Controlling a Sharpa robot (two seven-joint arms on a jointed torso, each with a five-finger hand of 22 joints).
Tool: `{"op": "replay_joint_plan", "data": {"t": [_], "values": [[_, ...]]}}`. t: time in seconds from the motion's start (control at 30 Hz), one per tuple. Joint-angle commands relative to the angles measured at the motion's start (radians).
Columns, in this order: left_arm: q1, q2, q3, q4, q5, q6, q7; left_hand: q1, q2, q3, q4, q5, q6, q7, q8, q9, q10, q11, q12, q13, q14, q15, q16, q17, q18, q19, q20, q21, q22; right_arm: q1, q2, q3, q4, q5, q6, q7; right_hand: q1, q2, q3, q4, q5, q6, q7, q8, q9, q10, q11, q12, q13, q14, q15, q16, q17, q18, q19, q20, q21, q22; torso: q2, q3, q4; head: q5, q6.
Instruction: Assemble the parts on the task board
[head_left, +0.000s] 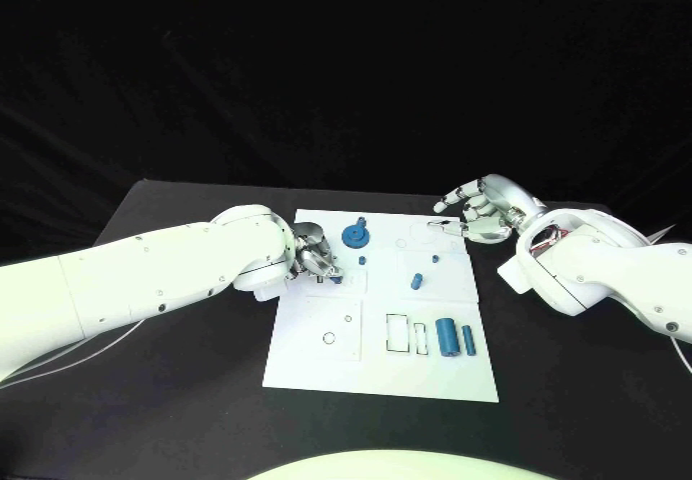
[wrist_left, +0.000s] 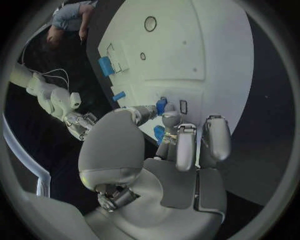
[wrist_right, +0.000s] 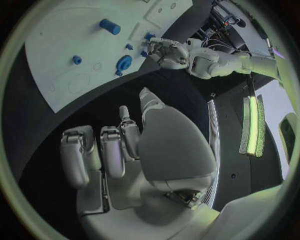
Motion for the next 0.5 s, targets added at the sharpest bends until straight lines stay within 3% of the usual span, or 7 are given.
{"op": "replay_joint_plan", "data": {"t": [0.03, 0.5], "values": [[-0.001, 0.002, 0.0, 0.0, -0.01, 0.017, -0.006, -0.007, 0.003, 0.224, -0.218, 0.005, 0.007, -0.001, 0.003, 0.002, 0.007, -0.001, 0.002, 0.001, 0.074, -0.006, 0.004, 0.187, -0.014, 0.005, -0.002, 0.005, 0.0, -0.001, 0.0, 0.0, 0.0, -0.007, 0.013, 0.006, -0.008, 0.006, 0.006, -0.002, 0.003, -0.007, -0.001, 0.004, 0.001, -0.006, 0.001, -0.004, 0.08, 0.098, -0.009, -0.003, 0.23, -0.007, 0.104, -0.006, 0.006, 0.263, 0.0, -0.0002, 0.0002, 0.0, -0.001], [-0.001, 0.011, 0.0, -0.01, -0.001, 0.041, -0.005, -0.018, -0.002, 0.232, -0.219, 0.006, 0.013, -0.003, 0.003, 0.003, 0.017, -0.003, 0.01, 0.011, 0.076, -0.008, 0.006, 0.191, -0.014, 0.007, -0.004, 0.006, 0.003, -0.001, 0.001, 0.0, 0.0, -0.007, 0.013, 0.007, -0.008, 0.006, 0.006, -0.002, 0.003, -0.007, -0.001, 0.004, 0.001, -0.006, 0.001, -0.004, 0.08, 0.098, -0.009, -0.003, 0.23, -0.007, 0.104, -0.006, 0.006, 0.263, 0.0, 0.001, -0.0008, 0.0, -0.007]]}}
